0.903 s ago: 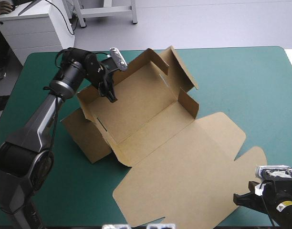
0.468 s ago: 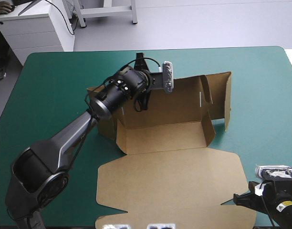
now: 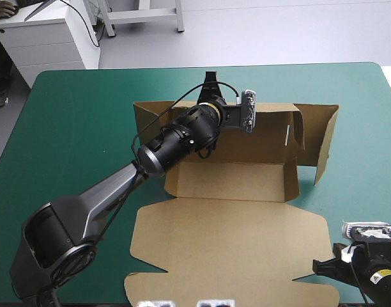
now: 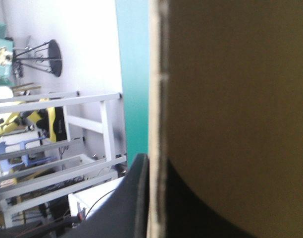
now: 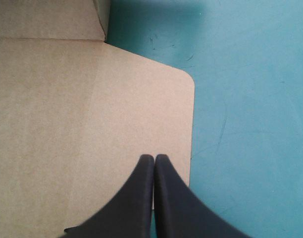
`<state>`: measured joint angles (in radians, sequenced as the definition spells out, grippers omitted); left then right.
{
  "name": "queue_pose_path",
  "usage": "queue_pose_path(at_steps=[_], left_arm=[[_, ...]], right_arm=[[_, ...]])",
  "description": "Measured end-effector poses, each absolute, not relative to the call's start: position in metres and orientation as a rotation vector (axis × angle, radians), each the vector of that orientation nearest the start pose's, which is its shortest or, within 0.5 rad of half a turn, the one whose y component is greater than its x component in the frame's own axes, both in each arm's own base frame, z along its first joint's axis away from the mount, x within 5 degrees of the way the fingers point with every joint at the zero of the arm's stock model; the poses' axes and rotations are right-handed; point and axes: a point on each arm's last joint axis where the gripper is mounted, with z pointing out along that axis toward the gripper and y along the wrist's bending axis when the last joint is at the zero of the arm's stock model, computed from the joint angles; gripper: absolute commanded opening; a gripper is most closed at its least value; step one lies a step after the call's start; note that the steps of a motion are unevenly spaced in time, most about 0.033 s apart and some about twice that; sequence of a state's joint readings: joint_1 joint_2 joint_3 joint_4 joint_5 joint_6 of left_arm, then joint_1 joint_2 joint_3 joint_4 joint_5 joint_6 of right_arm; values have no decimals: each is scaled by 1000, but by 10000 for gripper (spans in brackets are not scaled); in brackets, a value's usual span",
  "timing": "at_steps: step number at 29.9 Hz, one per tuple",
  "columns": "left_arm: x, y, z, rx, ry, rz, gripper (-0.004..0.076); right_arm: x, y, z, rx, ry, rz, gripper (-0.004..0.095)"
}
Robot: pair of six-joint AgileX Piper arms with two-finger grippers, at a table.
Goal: Fold the box
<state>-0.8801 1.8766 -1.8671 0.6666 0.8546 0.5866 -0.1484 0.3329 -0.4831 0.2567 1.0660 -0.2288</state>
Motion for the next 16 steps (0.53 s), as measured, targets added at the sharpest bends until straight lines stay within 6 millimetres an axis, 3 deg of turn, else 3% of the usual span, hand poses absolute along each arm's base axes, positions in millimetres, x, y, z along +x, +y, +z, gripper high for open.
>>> queue_pose_path(at_steps=[5,16], left_arm=[[307,-311,376,1590,1429,724,-8],[294,-323,369,1586,1445,669,-8]], right_arm=[[48,13,268,-52,2364,145,-14],[48,13,267,-52,2364,137,-14]])
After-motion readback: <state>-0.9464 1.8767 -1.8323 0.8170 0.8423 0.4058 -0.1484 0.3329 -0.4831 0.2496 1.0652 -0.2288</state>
